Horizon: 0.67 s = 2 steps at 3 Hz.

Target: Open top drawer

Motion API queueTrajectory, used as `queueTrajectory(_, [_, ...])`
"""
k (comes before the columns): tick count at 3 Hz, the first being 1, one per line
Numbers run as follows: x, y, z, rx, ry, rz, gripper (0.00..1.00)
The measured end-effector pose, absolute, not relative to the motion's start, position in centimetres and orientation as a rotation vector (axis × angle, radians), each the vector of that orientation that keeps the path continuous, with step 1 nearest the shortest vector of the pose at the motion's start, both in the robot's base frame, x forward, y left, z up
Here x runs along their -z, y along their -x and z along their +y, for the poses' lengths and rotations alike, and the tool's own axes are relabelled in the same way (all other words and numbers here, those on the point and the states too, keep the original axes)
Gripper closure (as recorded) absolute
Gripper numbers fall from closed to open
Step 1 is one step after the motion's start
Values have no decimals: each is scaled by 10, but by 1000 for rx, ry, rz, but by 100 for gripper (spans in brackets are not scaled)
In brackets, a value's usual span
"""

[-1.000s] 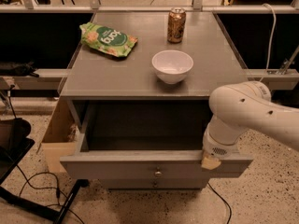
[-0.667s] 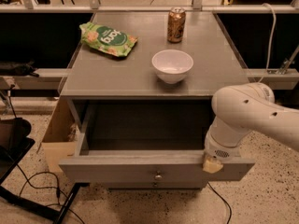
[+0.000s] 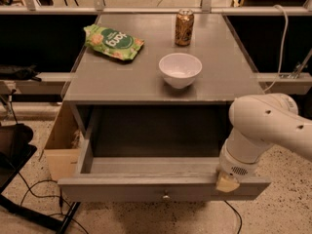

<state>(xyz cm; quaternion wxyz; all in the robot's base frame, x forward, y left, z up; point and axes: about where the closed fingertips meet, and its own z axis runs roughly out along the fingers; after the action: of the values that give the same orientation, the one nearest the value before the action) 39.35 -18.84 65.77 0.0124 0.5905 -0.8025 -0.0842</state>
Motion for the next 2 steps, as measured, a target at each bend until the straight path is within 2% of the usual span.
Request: queueTrajectory(2, [-658, -374, -191, 317, -1810, -2494, 100])
